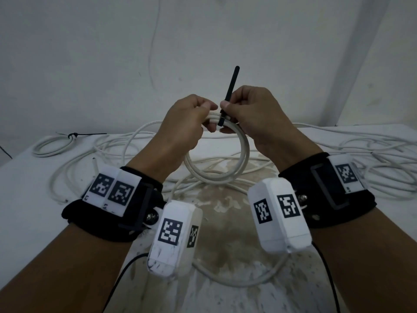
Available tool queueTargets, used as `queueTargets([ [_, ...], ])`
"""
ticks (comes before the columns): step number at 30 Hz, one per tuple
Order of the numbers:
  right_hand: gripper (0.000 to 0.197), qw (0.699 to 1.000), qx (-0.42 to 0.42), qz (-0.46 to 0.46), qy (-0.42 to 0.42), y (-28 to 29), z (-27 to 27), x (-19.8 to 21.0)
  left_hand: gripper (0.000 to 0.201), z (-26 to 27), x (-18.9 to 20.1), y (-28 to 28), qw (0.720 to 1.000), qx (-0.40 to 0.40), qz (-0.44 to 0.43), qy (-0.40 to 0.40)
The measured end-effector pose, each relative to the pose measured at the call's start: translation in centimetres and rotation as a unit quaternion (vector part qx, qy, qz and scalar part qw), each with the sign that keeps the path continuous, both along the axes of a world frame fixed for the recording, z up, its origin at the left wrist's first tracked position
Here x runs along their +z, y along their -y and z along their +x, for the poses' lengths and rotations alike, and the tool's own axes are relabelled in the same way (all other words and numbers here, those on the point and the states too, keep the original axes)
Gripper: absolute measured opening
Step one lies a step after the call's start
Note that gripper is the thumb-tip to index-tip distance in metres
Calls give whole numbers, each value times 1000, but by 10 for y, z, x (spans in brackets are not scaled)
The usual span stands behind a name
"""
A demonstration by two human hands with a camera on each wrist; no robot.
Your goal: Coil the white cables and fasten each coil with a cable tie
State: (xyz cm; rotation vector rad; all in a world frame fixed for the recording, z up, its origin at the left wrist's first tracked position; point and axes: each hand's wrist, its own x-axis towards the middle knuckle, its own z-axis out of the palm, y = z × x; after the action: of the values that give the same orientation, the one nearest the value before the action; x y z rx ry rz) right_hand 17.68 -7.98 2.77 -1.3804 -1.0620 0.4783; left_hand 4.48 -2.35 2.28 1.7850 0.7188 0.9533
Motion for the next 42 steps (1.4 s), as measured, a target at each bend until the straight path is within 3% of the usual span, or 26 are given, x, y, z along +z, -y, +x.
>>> queueTargets([
  [13, 21, 985, -76, 16, 157, -5, 1, 1, 13, -2, 0, -2, 992, 8, 111, -62],
  [19, 17, 966, -121, 30, 225, -9, -1, -1, 15, 1, -4, -3, 995, 16, 87, -42],
  [21, 18, 976, -112, 35, 183, -9, -3, -1, 14, 0, -3, -4, 997, 11, 74, -33],
  [24, 18, 999, -35, 21, -24, -5, -5, -3, 13, -2, -1, -3, 994, 0, 102, -42],
  [26, 18, 997, 2, 5, -80, -2, -7, -4, 13, -2, -2, -1, 990, -5, 128, -59],
  [30, 14, 999, -34, 35, 25, -2, -8, -3, 14, 0, -4, -2, 992, 10, 113, -54],
  [36, 18, 999, -34, 23, -3, -2, -3, -1, 16, 1, -2, -6, 998, -9, 51, -36],
  [42, 18, 996, -70, 15, 60, -6, 1, -2, 25, 2, -3, -6, 995, -10, 81, -59],
])
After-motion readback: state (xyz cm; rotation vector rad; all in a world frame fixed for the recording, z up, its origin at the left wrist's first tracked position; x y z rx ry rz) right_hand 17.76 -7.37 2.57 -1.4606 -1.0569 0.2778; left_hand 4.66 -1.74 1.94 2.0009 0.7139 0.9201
